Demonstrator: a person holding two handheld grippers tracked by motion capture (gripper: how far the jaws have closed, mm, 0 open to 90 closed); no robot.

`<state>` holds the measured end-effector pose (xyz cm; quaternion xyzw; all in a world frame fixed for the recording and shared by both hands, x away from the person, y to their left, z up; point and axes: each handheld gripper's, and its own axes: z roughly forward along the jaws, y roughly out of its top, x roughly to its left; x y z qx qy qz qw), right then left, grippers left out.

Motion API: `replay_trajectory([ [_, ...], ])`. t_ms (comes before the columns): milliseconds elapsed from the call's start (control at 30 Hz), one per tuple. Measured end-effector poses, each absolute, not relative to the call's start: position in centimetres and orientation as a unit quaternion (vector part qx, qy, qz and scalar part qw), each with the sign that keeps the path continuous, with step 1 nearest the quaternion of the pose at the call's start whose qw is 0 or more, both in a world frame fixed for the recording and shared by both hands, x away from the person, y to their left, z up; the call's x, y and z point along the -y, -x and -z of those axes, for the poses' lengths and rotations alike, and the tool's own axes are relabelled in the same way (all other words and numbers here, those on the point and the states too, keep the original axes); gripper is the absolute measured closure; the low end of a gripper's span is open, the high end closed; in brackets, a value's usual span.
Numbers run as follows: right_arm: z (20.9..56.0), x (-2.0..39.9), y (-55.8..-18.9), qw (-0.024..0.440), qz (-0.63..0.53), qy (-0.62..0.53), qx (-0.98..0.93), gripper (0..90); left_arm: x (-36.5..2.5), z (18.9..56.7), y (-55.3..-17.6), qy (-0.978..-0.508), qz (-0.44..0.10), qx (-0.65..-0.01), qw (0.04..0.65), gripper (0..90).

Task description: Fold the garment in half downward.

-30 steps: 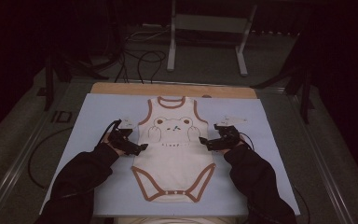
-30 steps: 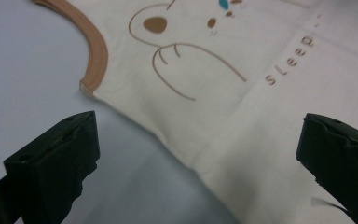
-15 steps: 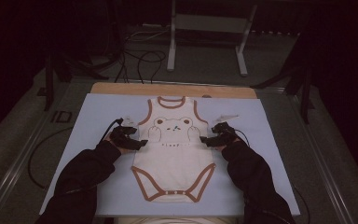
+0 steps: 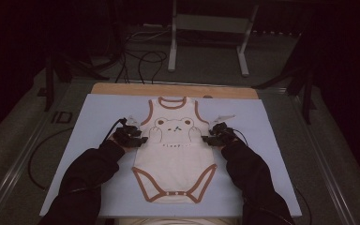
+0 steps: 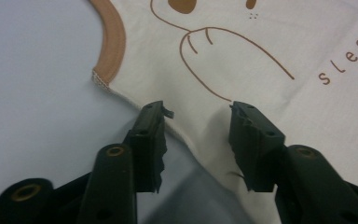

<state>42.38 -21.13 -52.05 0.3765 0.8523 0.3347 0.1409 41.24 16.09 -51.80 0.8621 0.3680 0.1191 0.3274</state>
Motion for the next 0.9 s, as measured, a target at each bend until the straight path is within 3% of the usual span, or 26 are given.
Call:
replay_trajectory([
  [267, 51.9, 20.8, -42.3, 0.136, -0.331, -0.365, -0.859, 69.0, -15.4, 51.6, -41.5, -0.865, -0.110, -0.373, 0.318, 75.2],
  [300, 51.9, 20.7, -42.2, 0.136, -0.330, -0.364, -0.860, 72.3, -15.3, 51.5, -41.6, -0.865, -0.107, -0.374, 0.318, 75.2],
  [367, 51.8, 20.4, -42.2, 0.138, -0.325, -0.359, -0.864, 80.6, -15.1, 51.5, -41.6, -0.865, -0.102, -0.375, 0.319, 85.9],
  [433, 51.7, 20.3, -42.1, 0.138, -0.320, -0.353, -0.868, 87.7, -14.9, 51.5, -41.6, -0.865, -0.104, -0.379, 0.314, 88.4],
  [900, 50.9, 20.5, -41.8, 0.137, -0.335, -0.353, -0.863, 89.9, -15.8, 50.7, -41.5, -0.853, -0.089, -0.387, 0.338, 89.9],
])
